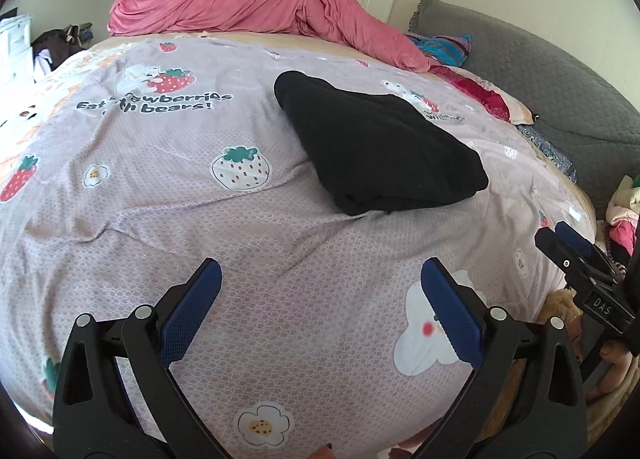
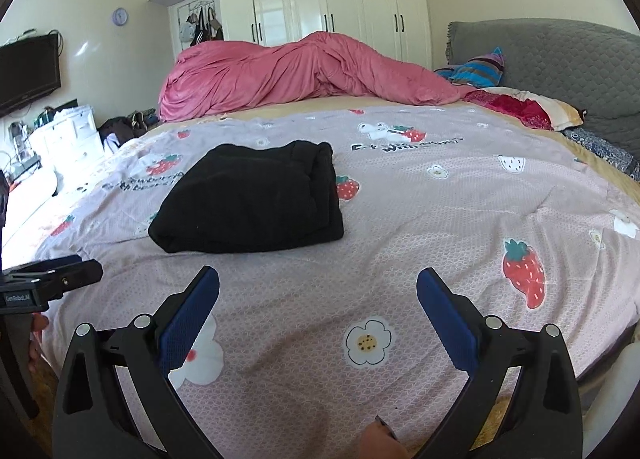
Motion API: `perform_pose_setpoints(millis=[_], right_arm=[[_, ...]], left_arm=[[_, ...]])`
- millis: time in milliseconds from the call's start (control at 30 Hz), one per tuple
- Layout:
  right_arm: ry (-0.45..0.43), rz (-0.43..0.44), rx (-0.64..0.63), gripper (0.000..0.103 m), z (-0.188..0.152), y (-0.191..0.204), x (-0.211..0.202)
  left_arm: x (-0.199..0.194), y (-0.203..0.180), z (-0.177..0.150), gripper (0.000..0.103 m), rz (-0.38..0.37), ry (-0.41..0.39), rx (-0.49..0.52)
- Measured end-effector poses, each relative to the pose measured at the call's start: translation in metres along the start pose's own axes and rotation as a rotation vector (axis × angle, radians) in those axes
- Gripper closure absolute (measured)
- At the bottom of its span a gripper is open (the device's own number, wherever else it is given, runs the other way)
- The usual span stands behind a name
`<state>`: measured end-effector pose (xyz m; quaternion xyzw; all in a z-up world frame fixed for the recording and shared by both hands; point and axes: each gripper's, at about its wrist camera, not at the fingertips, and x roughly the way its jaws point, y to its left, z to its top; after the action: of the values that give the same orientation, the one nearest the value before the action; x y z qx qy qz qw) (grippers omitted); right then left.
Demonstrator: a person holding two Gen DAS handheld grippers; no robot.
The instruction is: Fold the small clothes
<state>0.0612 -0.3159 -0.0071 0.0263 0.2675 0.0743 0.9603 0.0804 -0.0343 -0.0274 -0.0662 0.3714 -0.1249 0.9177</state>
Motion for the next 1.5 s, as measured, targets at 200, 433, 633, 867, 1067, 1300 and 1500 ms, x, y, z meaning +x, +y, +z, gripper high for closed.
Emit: perform_pose_setpoints(millis=[200, 433, 633, 867, 1067, 1300, 1500], right_arm=[[0.016, 0.004, -0.015, 0.004, -0.0022, 0.0024, 0.0035], [0.029, -0.003, -0.016, 0.004, -0.0033, 0.0029, 0.0059], [0.028, -0.003, -0.013, 0.004, -0.0035, 0.0023, 0.0068], [0.032, -0.003, -0.012, 0.004, -0.0041, 0.0035, 0.0063], [0.033, -0.003, -0.016, 0.004, -0.0043, 0.0040, 0.0060], [0.033, -0.004, -0.014, 0.004, -0.0044, 0.0039, 0.0060], [0.035, -0.004, -0.012, 0.004, -0.0040, 0.0032, 0.0062]], left_arm=[[-0.0014, -0.0011, 0.0017, 0.009, 0.017, -0.007, -0.001], [-0.0007, -0.0019, 0.0021, 0.009, 0.043, 0.003, 0.009], [-0.0008, -0.0020, 0.0025, 0.009, 0.054, 0.002, 0.009], [-0.0016, -0.0021, 0.0031, 0.009, 0.062, 0.005, 0.007], [-0.0017, -0.0009, 0.0040, 0.009, 0.068, 0.003, 0.004], [-0.0040, -0.0012, 0.0048, 0.009, 0.072, -0.005, 0.003], [-0.0049, -0.0014, 0.0055, 0.009, 0.073, -0.008, 0.006]])
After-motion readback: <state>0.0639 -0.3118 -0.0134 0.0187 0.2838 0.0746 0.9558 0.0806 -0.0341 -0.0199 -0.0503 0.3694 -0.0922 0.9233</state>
